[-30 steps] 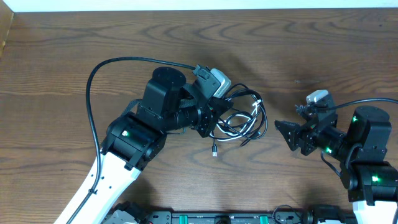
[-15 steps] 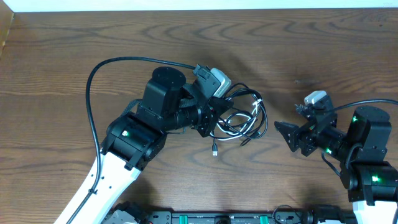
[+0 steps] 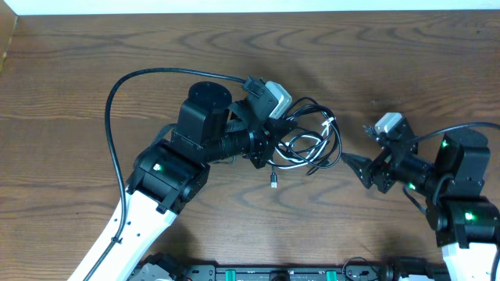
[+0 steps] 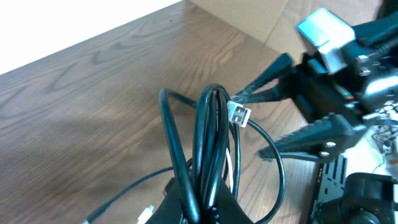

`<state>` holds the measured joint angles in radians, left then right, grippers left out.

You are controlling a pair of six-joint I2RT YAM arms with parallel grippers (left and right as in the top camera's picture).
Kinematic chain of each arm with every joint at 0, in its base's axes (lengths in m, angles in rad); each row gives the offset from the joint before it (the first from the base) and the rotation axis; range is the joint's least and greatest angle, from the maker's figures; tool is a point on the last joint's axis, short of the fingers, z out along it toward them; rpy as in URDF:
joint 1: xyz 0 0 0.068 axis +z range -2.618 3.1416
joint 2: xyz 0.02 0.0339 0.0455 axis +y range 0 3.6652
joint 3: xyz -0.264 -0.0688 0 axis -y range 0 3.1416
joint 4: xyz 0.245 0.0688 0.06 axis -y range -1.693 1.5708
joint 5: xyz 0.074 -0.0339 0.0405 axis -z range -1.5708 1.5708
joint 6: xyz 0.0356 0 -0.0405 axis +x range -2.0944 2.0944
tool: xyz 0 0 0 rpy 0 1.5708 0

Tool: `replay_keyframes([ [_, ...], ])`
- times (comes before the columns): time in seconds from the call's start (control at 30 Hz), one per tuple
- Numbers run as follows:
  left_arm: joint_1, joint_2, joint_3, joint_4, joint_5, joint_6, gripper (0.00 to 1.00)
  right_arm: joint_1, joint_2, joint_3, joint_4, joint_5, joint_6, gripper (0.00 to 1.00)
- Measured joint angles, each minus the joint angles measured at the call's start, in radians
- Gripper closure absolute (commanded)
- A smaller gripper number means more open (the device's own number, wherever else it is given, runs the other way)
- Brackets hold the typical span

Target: Untangle cables

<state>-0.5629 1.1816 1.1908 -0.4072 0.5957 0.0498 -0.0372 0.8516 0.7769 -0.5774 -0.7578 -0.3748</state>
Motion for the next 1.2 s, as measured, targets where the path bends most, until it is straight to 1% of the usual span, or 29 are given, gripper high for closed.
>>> replay_keyframes([
  [0.37, 0.000, 0.000, 0.000, 0.011, 0.025, 0.000, 0.93, 0.000, 0.098, 0.000, 0.086, -0.090, -0.011, 0.29],
  [0.57, 0.000, 0.000, 0.000, 0.011, 0.028, 0.000, 0.93, 0.000, 0.103, 0.000, 0.153, -0.112, -0.029, 0.28],
  [0.7, 0.000, 0.000, 0.000, 0.011, 0.028, 0.000, 0.92, 0.000, 0.103, 0.000, 0.182, -0.118, -0.051, 0.31],
  [0.8, 0.000, 0.000, 0.000, 0.011, 0.028, 0.002, 0.93, 0.000, 0.103, 0.000, 0.215, -0.119, -0.070, 0.32],
  [0.97, 0.000, 0.000, 0.000, 0.011, 0.028, 0.002, 0.93, 0.000, 0.103, 0.000, 0.269, -0.115, -0.085, 0.32],
  [1.03, 0.000, 0.000, 0.000, 0.011, 0.028, 0.002, 0.93, 0.000, 0.103, 0.000, 0.272, -0.101, -0.087, 0.34],
  [1.2, 0.000, 0.000, 0.000, 0.011, 0.028, 0.002, 0.93, 0.000, 0.103, 0.000, 0.270, 0.007, -0.085, 0.32],
])
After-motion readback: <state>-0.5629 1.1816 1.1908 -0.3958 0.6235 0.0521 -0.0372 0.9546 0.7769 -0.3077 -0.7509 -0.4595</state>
